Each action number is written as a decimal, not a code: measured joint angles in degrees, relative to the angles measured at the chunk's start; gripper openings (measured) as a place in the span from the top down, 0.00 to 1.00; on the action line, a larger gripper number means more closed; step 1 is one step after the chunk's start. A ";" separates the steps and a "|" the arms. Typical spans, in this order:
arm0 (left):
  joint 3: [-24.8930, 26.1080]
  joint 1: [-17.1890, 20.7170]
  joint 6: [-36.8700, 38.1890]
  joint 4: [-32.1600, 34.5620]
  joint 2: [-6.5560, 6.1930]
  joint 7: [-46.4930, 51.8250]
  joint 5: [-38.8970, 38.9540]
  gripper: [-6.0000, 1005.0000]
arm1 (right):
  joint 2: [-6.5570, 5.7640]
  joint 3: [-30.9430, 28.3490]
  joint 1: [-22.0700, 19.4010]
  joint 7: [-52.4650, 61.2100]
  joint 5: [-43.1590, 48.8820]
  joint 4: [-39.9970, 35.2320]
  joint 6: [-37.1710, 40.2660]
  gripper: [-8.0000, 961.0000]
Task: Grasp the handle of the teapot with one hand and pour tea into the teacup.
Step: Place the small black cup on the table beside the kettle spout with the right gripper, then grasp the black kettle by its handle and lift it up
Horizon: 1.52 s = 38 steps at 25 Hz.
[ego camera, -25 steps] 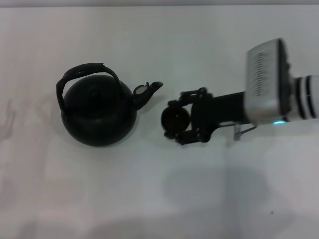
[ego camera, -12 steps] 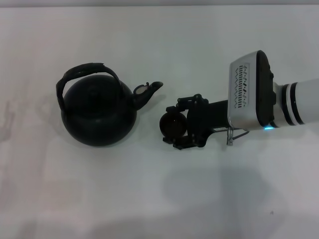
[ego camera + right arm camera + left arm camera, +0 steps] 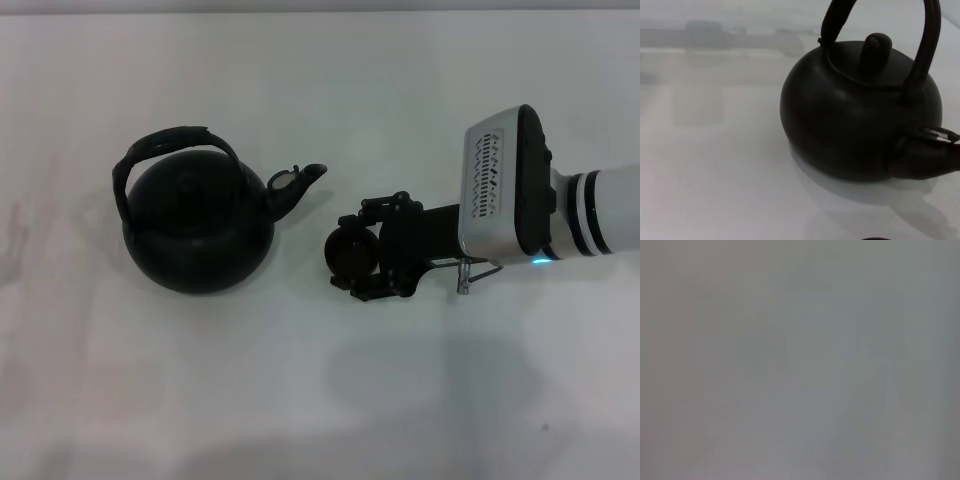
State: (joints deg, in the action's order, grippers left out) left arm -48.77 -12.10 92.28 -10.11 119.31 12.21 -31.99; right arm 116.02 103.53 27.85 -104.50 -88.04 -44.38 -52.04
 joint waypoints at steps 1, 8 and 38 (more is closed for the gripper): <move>0.00 0.00 0.00 0.01 -0.01 0.00 0.00 0.30 | 0.00 0.00 -0.02 0.00 -0.01 0.00 0.01 0.20; 0.00 -0.02 0.00 0.09 -0.04 -0.02 0.00 0.30 | 0.00 0.14 -0.25 -0.20 -0.29 0.00 -0.15 0.16; -10.55 2.12 10.19 1.32 0.16 1.10 -5.09 0.31 | -0.84 -18.72 -2.85 -3.94 -6.37 -0.91 -12.28 0.12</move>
State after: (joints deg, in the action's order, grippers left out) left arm -59.32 -9.98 102.47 -8.78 119.47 13.31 -37.08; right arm 115.18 84.81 24.99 -108.44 -94.40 -45.29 -64.32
